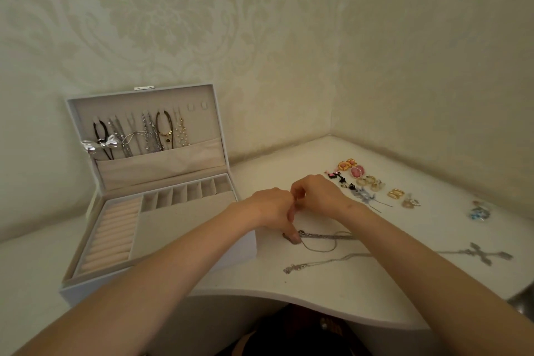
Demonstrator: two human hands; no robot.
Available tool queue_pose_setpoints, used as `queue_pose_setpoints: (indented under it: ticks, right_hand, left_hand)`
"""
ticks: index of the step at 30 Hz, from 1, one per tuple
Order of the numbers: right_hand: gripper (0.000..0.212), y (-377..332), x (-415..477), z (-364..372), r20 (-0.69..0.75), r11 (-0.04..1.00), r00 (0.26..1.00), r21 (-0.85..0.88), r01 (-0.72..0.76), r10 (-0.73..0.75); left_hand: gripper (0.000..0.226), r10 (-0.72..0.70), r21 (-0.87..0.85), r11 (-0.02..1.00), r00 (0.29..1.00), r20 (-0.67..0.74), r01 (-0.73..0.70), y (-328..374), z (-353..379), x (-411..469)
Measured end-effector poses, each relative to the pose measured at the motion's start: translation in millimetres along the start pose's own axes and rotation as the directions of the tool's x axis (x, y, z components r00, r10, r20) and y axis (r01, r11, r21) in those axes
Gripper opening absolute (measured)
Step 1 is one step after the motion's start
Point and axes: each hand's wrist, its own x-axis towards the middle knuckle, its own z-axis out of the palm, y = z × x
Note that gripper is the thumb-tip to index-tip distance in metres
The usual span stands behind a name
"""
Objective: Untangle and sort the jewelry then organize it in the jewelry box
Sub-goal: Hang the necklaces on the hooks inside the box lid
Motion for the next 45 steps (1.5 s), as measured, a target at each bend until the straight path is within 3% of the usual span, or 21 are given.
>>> queue_pose_setpoints:
  ticks: [3, 6, 13, 17, 20, 23, 26, 29, 33, 39, 43, 45]
  right_hand:
    - [0.007, 10, -4, -8, 0.004, 0.999, 0.999, -0.017, -0.037, 0.037]
    - [0.009, 23, -10, -14, 0.015, 0.998, 0.997, -0.002, -0.07, 0.07]
    - [0.012, 35, -19, -35, -0.006, 0.998, 0.999, 0.038, -0.053, 0.053]
    - [0.012, 34, -24, -47, 0.061, 0.995, 0.998, 0.098, -0.031, 0.025]
    - [0.008, 29, -29, -46, 0.164, 0.98, 0.986, 0.197, -0.022, -0.011]
    - [0.018, 24, -29, -33, 0.249, 0.987, 0.968, 0.157, -0.017, -0.023]
    - [0.011, 23, -28, -28, 0.287, 0.986, 0.958, 0.166, -0.022, -0.027]
    - [0.014, 20, -28, -32, 0.302, 0.983, 0.952, 0.184, -0.017, -0.04]
    - [0.017, 11, -28, -42, 0.285, 0.96, 0.955, 0.278, 0.001, -0.084]
    - [0.006, -4, -27, -55, 0.188, 0.872, 0.975, 0.489, 0.011, -0.118]
    - [0.009, -8, -20, -55, 0.145, 0.782, 0.983, 0.623, -0.005, -0.109]
    - [0.008, -10, -15, -51, 0.126, 0.728, 0.988, 0.685, -0.018, -0.093]
  left_hand:
    - [0.035, 0.094, -0.051, 0.994, 0.995, 0.011, -0.094, 3, 0, 0]
    - [0.022, 0.136, -0.048, 0.99, 0.991, -0.002, -0.136, 5, 0, 3]
    - [0.016, 0.071, 0.026, 0.997, 0.997, -0.005, -0.071, 1, -1, 0]
    - [0.008, 0.031, 0.054, 0.998, 0.998, -0.049, -0.028, -1, -4, -2]
    - [0.022, 0.009, -0.04, 0.999, 0.995, -0.097, -0.013, -3, -7, -2]
    - [0.023, -0.022, -0.303, 0.953, 0.995, -0.102, -0.01, -2, -11, -2]
    - [0.023, -0.062, -0.442, 0.896, 0.98, -0.19, -0.029, -4, -14, -5]
    - [0.024, -0.128, -0.403, 0.915, 0.924, -0.36, -0.03, -12, -14, -3]
    - [0.025, -0.195, -0.323, 0.946, 0.867, -0.459, 0.042, -21, -15, 3]
    - [0.022, -0.162, -0.317, 0.948, 0.909, -0.385, 0.035, -25, -14, 2]
    - [0.009, -0.095, -0.282, 0.959, 0.958, -0.27, 0.016, -24, -14, -2]
    - [0.013, -0.075, -0.255, 0.967, 0.971, -0.225, 0.015, -23, -15, -4]
